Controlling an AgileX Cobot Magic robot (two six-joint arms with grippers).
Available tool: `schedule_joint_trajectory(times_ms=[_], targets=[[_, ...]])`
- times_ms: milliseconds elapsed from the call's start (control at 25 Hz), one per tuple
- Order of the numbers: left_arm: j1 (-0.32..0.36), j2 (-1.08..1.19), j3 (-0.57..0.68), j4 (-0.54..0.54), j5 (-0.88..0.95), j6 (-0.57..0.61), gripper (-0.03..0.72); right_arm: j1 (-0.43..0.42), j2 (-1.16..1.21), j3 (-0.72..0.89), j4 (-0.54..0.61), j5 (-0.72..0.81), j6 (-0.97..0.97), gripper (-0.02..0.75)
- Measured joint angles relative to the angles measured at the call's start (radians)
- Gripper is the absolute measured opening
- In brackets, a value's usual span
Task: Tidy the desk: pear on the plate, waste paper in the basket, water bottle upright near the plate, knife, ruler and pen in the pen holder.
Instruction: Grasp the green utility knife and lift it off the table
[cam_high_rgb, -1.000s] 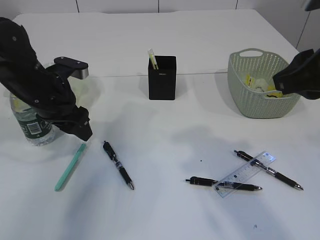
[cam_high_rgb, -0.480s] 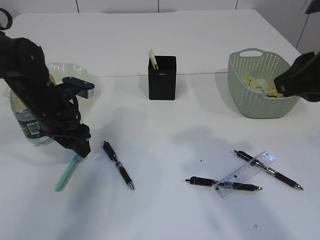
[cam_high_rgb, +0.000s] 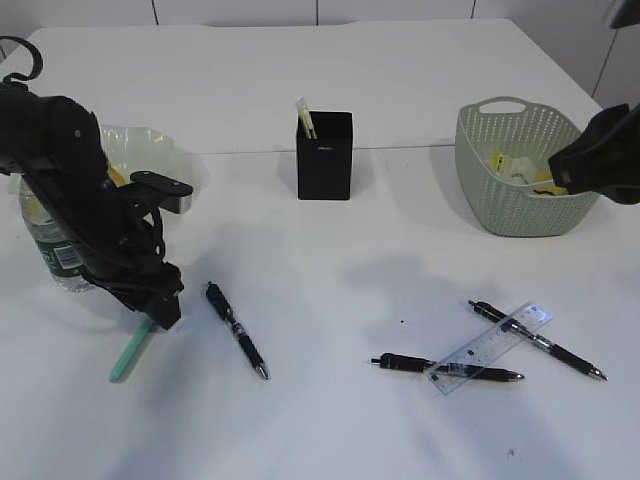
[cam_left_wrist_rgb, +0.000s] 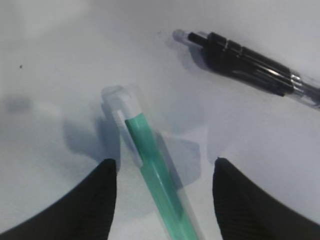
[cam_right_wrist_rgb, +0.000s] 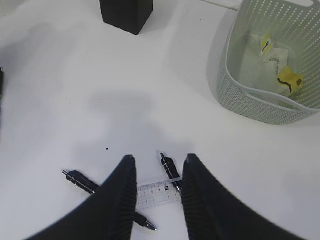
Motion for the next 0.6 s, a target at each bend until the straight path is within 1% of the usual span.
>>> schedule_joint_trajectory(times_ms=[600], targets=[[0.0, 0.003, 0.0, 0.0, -0.017, 0.0, 0.425, 0.0, 0.0, 0.0, -0.005, 0.0, 0.0, 0.265]])
